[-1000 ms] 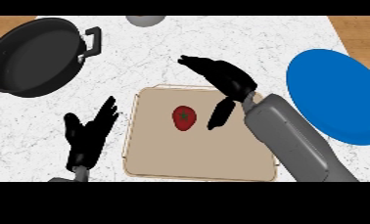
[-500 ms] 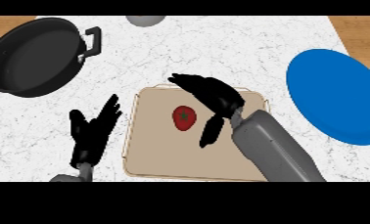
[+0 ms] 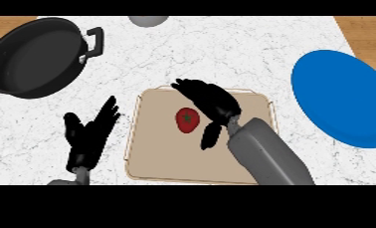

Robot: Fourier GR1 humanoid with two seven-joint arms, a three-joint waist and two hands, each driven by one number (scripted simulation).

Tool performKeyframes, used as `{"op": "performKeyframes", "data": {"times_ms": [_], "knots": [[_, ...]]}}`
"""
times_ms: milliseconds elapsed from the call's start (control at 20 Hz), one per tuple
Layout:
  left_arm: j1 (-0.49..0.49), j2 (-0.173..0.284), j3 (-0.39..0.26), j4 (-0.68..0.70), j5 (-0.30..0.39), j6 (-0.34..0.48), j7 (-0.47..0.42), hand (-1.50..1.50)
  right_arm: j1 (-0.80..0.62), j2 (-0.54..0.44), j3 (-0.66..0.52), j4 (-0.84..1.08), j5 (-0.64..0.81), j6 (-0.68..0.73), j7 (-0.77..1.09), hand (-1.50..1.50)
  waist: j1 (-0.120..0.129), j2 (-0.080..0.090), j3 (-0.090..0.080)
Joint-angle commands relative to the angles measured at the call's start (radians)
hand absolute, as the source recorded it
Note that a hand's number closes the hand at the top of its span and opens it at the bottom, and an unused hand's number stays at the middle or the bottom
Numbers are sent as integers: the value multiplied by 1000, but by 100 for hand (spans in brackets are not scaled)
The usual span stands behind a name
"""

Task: Pick the tomato from the tray and place it in the plate

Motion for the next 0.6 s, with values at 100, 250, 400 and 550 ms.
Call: {"op": "performKeyframes", "data": {"times_ms": [100, 250, 400, 550], "knots": [[-28, -25, 16, -24, -34, 11, 53, 0, 20, 56, 6, 73, 85, -62, -8, -150, 0, 0, 0], [-22, -15, 52, 41, -27, -41, -5, 0, 39, 57, 48, 28, 68, -33, 17, -150, -1, 0, 0], [11, -12, 46, 25, -28, -79, -32, 0, -82, 58, 41, 199, 21, -73, -17, -150, 7, 1, 0], [-12, -55, 37, -2, -58, -24, 22, 0, -52, 58, 20, 235, 89, -67, -74, -150, 3, 1, 0]]}}
